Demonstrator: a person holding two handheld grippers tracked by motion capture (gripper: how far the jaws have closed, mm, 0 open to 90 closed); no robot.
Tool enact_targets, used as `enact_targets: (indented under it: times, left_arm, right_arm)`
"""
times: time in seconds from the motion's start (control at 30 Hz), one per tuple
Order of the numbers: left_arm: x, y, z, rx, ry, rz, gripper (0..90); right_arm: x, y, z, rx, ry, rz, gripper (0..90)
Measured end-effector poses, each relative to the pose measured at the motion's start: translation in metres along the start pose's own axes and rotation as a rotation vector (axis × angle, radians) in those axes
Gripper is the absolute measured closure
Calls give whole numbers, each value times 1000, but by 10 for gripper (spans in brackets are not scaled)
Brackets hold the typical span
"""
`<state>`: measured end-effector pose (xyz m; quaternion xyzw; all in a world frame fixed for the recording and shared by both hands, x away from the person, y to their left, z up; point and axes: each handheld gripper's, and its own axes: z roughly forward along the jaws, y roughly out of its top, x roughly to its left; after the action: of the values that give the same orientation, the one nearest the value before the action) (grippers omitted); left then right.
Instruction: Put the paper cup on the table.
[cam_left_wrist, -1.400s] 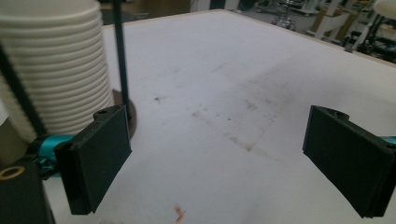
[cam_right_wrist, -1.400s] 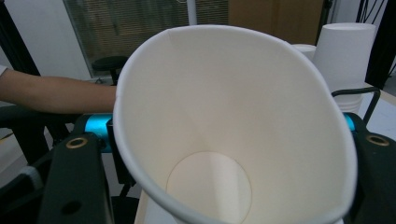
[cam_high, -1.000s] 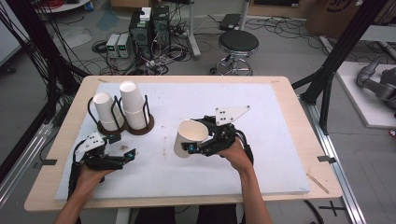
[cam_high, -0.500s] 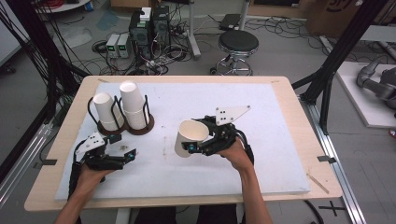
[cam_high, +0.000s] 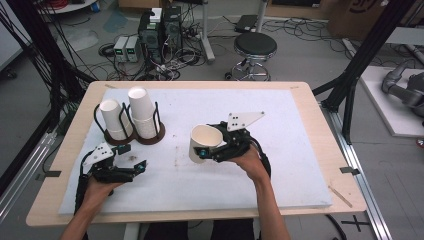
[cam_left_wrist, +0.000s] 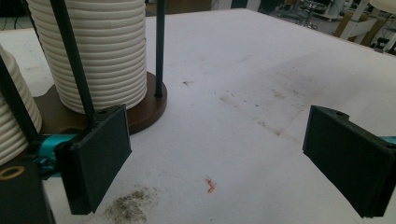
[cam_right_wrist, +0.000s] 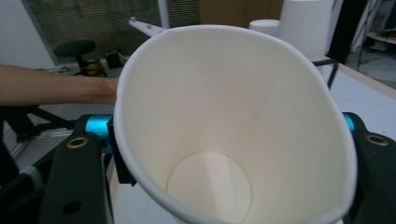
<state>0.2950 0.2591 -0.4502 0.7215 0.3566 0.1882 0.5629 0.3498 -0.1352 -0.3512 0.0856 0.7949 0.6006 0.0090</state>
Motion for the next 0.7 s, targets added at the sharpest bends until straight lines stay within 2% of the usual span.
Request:
enact_targets:
  times: [0.23,0.4,0.53,0.7]
  left_arm:
    - [0,-2,0,-8,1,-2,77]
    - [0,-2,0,-14,2,0,77]
    - [-1,-3,0,-11,1,8,77]
    - [-1,-2,0,-9,0,5,77]
  right_arm:
    - [-5,-2,3,33,-102,8,320]
    - [-12,-5,7,52,-149,16,319]
    - [-17,-8,14,111,-232,15,319]
    - [-24,-14,22,138,-331,38,319]
